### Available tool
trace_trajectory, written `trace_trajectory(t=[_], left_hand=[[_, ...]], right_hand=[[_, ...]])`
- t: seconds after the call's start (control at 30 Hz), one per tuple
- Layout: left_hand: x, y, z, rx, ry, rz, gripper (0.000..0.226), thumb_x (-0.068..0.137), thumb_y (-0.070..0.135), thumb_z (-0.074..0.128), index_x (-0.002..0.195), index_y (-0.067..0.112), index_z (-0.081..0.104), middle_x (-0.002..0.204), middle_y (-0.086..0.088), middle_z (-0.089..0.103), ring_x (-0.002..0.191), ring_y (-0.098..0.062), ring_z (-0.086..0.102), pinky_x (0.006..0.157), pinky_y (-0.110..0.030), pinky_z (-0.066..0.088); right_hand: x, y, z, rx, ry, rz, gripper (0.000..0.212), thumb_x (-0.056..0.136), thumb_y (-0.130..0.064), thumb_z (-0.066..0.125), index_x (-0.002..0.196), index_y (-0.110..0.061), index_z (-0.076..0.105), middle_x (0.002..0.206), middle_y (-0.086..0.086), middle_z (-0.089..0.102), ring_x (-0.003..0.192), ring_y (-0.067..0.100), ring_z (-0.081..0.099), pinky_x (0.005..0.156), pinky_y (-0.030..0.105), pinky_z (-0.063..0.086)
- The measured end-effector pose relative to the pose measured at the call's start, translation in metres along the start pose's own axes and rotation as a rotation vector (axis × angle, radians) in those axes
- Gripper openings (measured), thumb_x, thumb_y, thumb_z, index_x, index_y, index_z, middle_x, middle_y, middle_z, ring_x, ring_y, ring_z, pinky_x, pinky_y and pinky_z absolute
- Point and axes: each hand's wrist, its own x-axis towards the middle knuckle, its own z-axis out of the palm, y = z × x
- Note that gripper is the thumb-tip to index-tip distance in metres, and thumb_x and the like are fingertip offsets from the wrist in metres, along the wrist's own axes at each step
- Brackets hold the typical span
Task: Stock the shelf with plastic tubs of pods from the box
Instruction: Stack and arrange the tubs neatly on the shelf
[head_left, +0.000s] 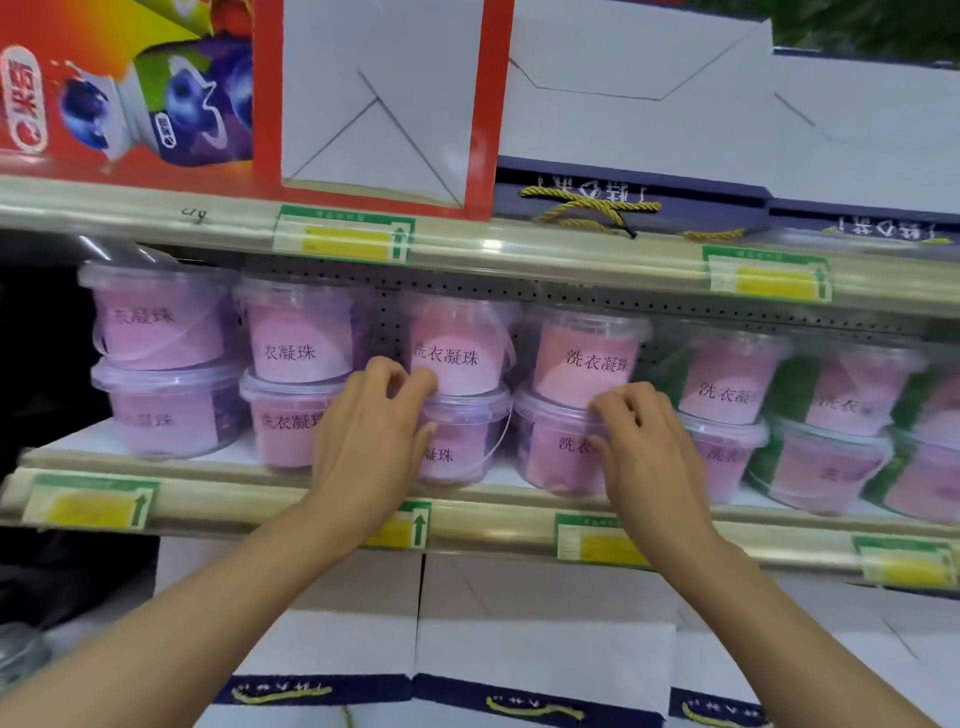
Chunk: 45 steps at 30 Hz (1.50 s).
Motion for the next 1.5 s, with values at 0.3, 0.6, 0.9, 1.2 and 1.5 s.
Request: trace_trajectory(t=[0.3,0.6,0.9,1.2,1.5], left_hand=[[-0.004,-0.003,-0.001,0.037,-0.010,0.084,0.050,0.065,0.017,0.079,0.106,0.017,0.051,0.102,-0.008,0.053,0.078,-0.030,0.055,0.058,-0.036,0.048],[-0.052,-0.056,-0.038,0.141,0.018,0.065,0.069,0.060,0.014,0.079,0.121,0.015,0.048,0.119,-0.014,0.055,0.110,-0.031,0.049,0.089,-0.037,0.033],[-0.051,-0.105,-0.056,-0.013,-0.082,-0.131,0.069,0.073,0.011,0.071,0.136,0.017,0.043,0.137,-0.008,0.042,0.118,-0.032,0.049,0.090,-0.044,0.047],[-0.041,-0.108,-0.044,-0.070,-0.063,-0.083,0.067,0.076,0.010,0.069,0.137,0.018,0.043,0.145,-0.002,0.037,0.130,-0.024,0.043,0.091,-0.041,0.050],[-0.040,-0.108,-0.045,-0.067,-0.096,-0.102,0.068,0.077,0.014,0.067,0.138,0.022,0.038,0.147,0.002,0.031,0.133,-0.020,0.038,0.096,-0.037,0.046]], right_hand=[[-0.003,-0.004,-0.005,0.016,0.043,-0.013,0.035,0.069,-0.007,0.077,0.097,-0.005,0.058,0.099,0.013,0.053,0.083,0.033,0.055,0.057,0.037,0.048],[-0.011,-0.064,-0.004,0.154,-0.012,-0.151,0.063,0.067,-0.008,0.077,0.125,-0.002,0.052,0.125,0.015,0.052,0.116,0.029,0.044,0.098,0.035,0.035],[-0.002,-0.099,0.014,0.168,-0.033,-0.085,0.058,0.067,-0.007,0.078,0.120,-0.001,0.056,0.125,0.020,0.051,0.112,0.038,0.050,0.091,0.046,0.046],[-0.002,-0.105,0.022,0.128,-0.046,-0.081,0.060,0.060,-0.001,0.081,0.116,-0.001,0.059,0.118,0.023,0.053,0.105,0.043,0.055,0.082,0.048,0.050],[0.003,-0.106,0.023,0.117,-0.069,-0.086,0.062,0.061,-0.006,0.082,0.118,-0.001,0.058,0.116,0.021,0.051,0.103,0.038,0.051,0.076,0.044,0.052]])
